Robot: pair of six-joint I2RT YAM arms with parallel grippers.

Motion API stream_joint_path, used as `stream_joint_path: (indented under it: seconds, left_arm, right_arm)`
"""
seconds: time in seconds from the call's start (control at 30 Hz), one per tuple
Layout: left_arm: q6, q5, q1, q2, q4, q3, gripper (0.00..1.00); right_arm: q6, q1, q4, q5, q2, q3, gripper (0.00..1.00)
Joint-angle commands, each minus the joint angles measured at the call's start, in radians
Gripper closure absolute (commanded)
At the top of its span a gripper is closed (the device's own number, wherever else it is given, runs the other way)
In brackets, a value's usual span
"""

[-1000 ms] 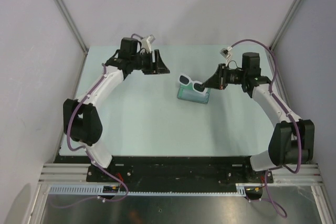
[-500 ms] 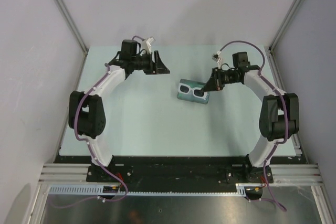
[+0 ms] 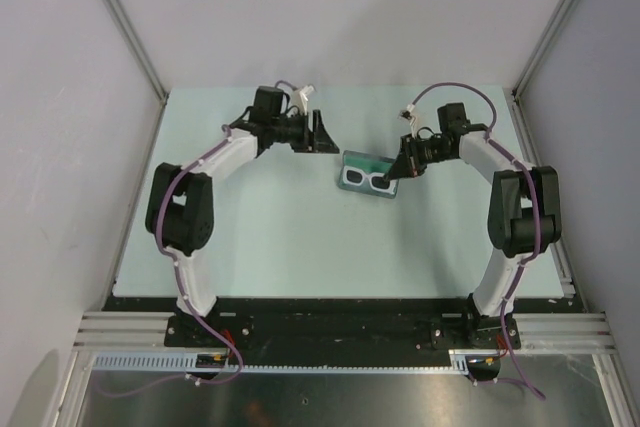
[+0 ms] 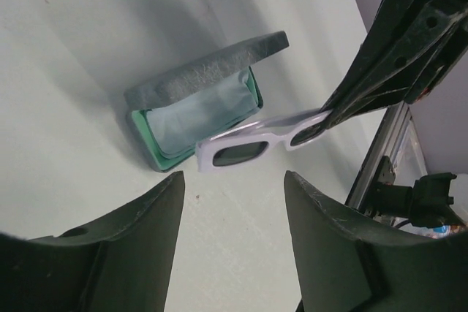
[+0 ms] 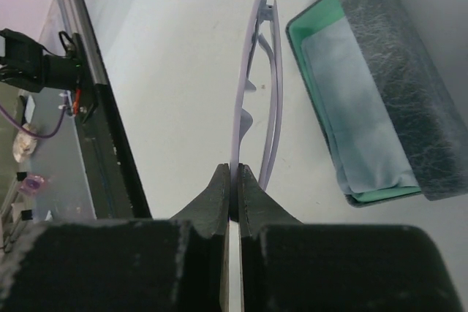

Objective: Organize the sunglasses
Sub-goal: Place the sunglasses in the sunglasses case.

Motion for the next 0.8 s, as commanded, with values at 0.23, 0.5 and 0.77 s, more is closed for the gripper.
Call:
stream_joint_path:
  seconds: [0.23,0.5,0.77]
  left_arm:
    - [-0.061,-0.121,-0.045,0.075,0.047,0.001,0.39]
    - [-0.093,-0.163,-0.053,0.095,0.052,-0.007,0.40]
    - [-0.099,-0.160,-0.060,0.107,0.054,-0.005,0.40]
  right_arm:
    - [-0.049,0.023,0.081,0.081,0.048,0.067,1.00]
    - [-0.115,0.046,0.041,0.121,0.109,0.106,1.00]
    - [-0.133,0.050,0.030,0.130,0.138,0.117,1.00]
